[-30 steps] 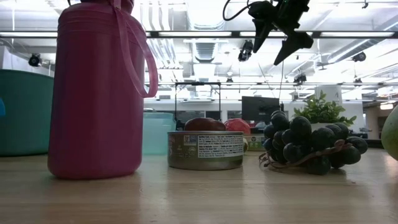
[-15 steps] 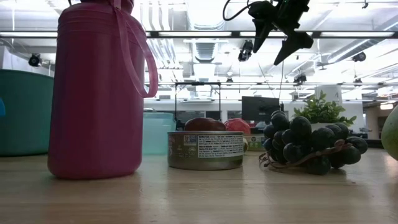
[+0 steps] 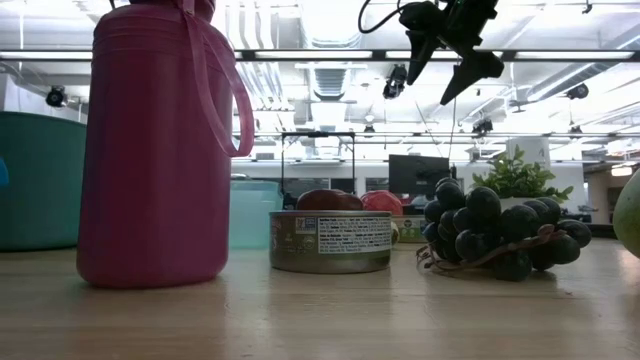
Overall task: Pick & Place Food Item
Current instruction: Put the purple water bottle into the transparent bin
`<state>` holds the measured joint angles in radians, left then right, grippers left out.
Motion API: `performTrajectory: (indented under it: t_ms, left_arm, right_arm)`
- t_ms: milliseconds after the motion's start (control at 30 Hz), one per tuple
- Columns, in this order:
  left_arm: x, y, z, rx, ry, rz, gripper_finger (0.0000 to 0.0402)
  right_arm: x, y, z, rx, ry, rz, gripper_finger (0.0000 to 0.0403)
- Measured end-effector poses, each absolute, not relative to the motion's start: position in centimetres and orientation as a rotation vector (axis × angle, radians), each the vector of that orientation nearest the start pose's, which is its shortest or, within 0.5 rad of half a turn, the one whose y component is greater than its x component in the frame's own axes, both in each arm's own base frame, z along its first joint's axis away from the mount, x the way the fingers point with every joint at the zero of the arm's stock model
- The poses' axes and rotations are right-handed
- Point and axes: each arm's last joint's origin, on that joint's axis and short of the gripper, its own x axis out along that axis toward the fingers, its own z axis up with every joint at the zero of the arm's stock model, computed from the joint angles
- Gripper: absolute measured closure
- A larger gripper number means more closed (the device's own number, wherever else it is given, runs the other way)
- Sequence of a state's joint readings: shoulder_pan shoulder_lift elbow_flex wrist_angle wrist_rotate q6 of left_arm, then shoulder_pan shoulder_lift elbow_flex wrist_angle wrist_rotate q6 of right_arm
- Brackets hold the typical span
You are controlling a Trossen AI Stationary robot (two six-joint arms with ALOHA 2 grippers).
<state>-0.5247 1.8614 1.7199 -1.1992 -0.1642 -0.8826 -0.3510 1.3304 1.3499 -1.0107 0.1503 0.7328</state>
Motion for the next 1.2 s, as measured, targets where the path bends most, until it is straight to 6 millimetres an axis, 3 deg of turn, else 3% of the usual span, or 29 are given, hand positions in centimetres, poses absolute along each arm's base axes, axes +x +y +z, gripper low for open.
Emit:
performTrajectory:
  t_ms: [200,833,1200]
  left_arm:
    - [32.14,-18.06,28.75,-0.302,1.269,0.265,0.0022]
    - [31.99,-17.97,28.74,-0.297,1.281,0.276,0.0181]
    - [31.99,-17.97,28.75,-0.299,1.281,0.277,0.0176]
  right_arm:
    - [23.68,-9.13,34.4,0.756,0.786,-0.807,0.0025]
    - [23.68,-9.13,34.4,0.756,0.786,-0.807,0.0025]
    - [23.68,-9.13,34.4,0.756,0.786,-0.807,0.0025]
